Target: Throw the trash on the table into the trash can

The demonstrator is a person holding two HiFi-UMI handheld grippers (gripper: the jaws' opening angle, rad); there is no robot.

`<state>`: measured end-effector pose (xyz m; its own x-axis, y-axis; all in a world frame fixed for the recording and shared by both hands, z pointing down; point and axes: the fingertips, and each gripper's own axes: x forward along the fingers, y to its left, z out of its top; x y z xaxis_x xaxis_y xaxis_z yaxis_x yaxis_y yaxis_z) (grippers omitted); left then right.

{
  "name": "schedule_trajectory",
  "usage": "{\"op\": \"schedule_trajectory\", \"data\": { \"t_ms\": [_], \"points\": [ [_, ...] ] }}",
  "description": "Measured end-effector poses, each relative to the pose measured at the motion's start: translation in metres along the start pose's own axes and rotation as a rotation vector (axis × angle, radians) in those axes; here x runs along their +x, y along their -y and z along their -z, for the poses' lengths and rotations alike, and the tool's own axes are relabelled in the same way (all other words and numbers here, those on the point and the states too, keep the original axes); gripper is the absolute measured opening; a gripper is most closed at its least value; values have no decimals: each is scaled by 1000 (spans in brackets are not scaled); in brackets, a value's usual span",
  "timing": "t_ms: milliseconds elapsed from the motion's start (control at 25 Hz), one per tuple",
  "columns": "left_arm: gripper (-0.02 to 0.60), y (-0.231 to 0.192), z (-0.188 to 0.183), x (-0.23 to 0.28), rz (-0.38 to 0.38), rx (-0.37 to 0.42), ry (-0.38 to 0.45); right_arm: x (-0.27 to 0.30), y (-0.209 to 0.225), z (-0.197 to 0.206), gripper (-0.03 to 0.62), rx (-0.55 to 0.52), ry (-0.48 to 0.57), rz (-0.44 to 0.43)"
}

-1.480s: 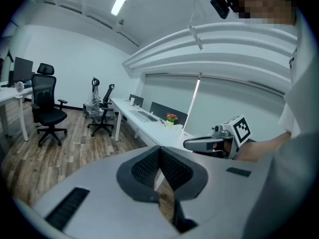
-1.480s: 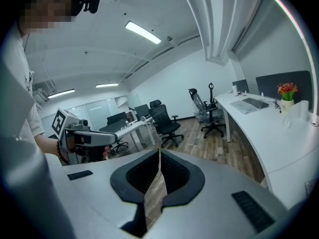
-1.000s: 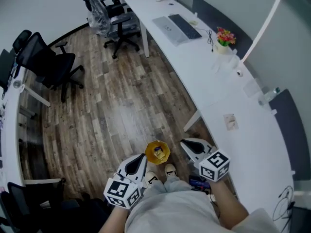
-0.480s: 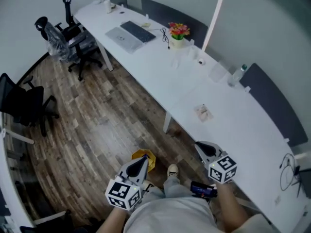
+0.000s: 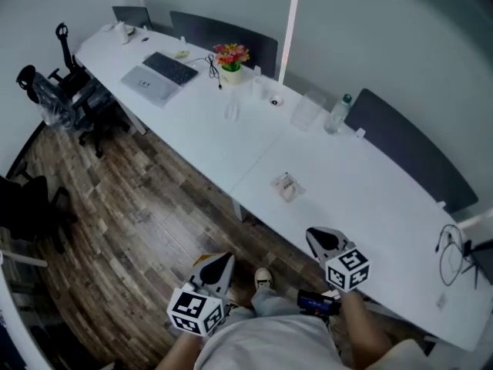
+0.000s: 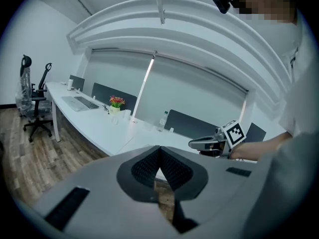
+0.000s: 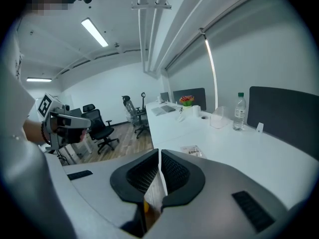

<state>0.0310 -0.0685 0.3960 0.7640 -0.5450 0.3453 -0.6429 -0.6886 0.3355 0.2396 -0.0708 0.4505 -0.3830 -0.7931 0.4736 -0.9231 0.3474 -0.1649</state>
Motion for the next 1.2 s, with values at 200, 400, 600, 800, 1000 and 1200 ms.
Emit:
{"op": "schedule_trajectory", "data": {
  "t_ms": [200,400,600,800,1000,1200],
  "points": [
    [2,-6,-10,25,-33,-14,-17,31,38,-1,41,-22,-36,30],
    [2,-15,-15,53,-71,-31,-33,76,76,4,54,-58,-74,28],
    [2,-29,-17,68,-118,-45,-47,119,112,23,164,-61,-146,55],
    [2,-41,-16,76,-166,-62,-53,151,142,43,216,-54,-215,82],
    [2,-47,-14,79,-203,-78,-66,173,155,65,241,-53,-292,63],
    [2,-51,-12,81,-222,-82,-62,182,158,77,242,-49,-329,45]
  ]
}}
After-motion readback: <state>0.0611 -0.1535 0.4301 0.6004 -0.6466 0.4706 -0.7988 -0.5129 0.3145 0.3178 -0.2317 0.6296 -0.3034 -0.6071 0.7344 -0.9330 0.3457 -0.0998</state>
